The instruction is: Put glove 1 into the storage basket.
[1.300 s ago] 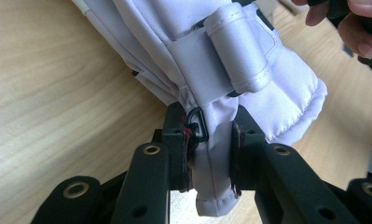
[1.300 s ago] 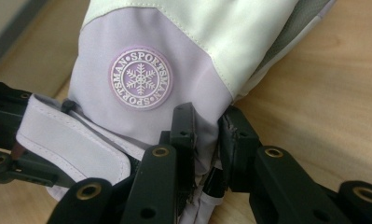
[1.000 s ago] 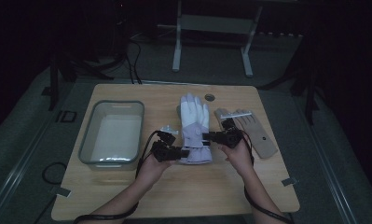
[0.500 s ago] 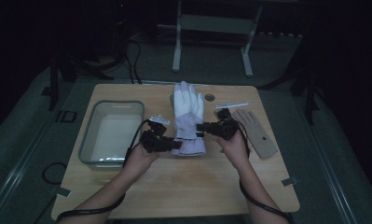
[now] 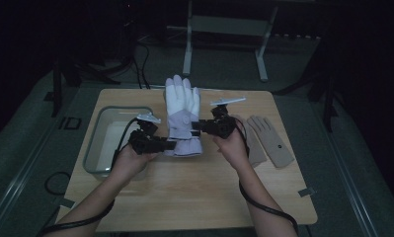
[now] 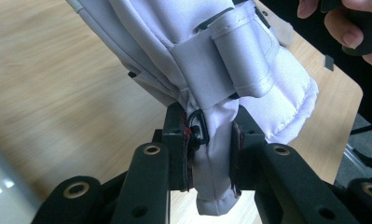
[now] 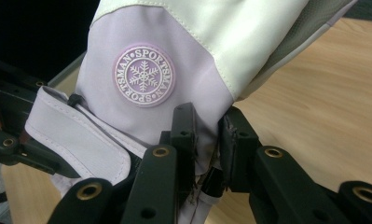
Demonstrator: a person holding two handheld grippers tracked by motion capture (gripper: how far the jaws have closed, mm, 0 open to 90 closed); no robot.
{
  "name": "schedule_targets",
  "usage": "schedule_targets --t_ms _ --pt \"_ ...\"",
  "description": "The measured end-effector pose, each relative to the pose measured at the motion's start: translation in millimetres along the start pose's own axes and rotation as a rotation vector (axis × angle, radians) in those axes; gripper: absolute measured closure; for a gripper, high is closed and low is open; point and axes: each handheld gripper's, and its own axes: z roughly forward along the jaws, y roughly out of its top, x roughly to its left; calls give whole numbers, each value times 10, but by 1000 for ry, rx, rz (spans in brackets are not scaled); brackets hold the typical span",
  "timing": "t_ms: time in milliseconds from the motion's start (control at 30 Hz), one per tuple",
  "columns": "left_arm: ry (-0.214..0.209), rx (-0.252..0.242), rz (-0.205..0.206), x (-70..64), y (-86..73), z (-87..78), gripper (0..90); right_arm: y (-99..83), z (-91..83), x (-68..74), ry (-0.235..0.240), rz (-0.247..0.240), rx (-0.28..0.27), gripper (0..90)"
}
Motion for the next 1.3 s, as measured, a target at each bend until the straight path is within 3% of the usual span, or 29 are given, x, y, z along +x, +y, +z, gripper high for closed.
schedule_targets --t_ms 333,633,800,1000,1133,1300 --pt "50 -1 -30 269 -157 -463 727 293 373 386 35 -72 22 770" --pt "94 20 -52 515 -322 -839 726 447 753 683 94 -67 32 771" --pt "109 32 -71 677 -426 -1031 726 513 967 866 100 -79 33 772" --pt "122 73 -84 842 -598 -1143 725 505 1245 1017 130 -68 63 772" --pt "124 102 -98 931 -701 -1108 725 432 1413 1051 135 -63 94 773" --pt "97 142 -131 1054 -820 -1003 724 305 1580 1037 126 -48 134 774"
